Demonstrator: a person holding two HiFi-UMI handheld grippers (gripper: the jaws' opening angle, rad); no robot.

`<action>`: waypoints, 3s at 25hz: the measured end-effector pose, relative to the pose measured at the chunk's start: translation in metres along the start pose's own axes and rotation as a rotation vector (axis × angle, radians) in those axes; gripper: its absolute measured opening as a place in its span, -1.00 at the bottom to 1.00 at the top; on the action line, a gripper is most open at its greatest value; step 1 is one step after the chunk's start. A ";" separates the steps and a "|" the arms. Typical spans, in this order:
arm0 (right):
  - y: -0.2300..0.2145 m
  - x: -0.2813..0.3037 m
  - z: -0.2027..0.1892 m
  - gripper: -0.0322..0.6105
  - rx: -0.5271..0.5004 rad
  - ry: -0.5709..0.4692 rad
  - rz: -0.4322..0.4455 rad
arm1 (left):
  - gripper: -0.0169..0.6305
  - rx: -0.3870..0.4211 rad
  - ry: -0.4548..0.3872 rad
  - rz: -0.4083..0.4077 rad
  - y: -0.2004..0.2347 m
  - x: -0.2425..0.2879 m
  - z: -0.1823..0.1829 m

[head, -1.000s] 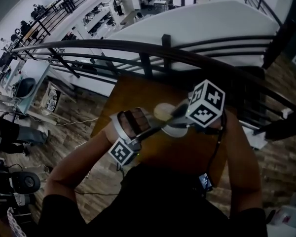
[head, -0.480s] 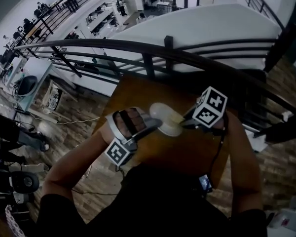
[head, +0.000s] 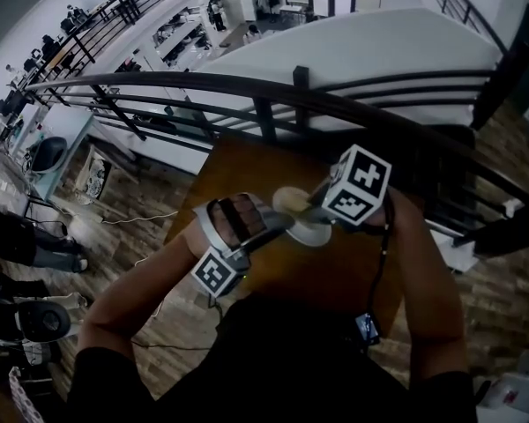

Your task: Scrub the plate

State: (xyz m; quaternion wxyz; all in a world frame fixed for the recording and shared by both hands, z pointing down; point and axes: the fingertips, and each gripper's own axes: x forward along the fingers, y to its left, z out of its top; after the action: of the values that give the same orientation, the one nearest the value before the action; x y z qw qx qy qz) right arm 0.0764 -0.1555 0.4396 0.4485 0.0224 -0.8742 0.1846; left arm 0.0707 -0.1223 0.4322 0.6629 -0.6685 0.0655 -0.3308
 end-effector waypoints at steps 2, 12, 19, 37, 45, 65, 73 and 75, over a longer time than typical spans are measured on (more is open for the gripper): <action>0.015 -0.005 0.001 -0.72 -0.019 -0.016 0.023 | -0.88 -0.009 0.020 -0.003 -0.001 -0.001 -0.007; 0.009 0.001 -0.042 -0.72 0.054 0.011 0.032 | -0.88 -0.035 0.087 0.001 -0.002 -0.014 -0.040; -0.042 0.004 -0.063 -0.72 0.184 0.027 -0.015 | -0.88 -0.010 0.026 0.035 0.016 -0.017 -0.014; 0.026 -0.010 0.026 -0.72 -0.029 -0.052 0.086 | -0.88 0.018 -0.070 -0.007 0.003 0.003 0.023; 0.045 0.002 -0.037 -0.72 0.042 -0.021 0.189 | -0.88 -0.061 0.044 -0.012 -0.008 -0.020 -0.015; 0.003 0.018 -0.001 -0.72 0.013 0.023 0.064 | -0.88 0.003 -0.041 -0.037 -0.011 -0.012 0.014; 0.039 0.021 -0.017 -0.72 0.048 -0.029 0.081 | -0.88 -0.104 -0.017 -0.040 -0.033 -0.011 -0.017; 0.039 0.034 -0.032 -0.72 0.111 -0.055 0.068 | -0.88 -0.134 -0.025 -0.047 -0.044 -0.014 -0.024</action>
State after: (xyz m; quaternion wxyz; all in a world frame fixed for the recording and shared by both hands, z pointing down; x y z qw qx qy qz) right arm 0.0727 -0.1040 0.4713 0.4157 0.0228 -0.8749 0.2472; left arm 0.0317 -0.1307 0.4662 0.6093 -0.7168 0.0635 -0.3330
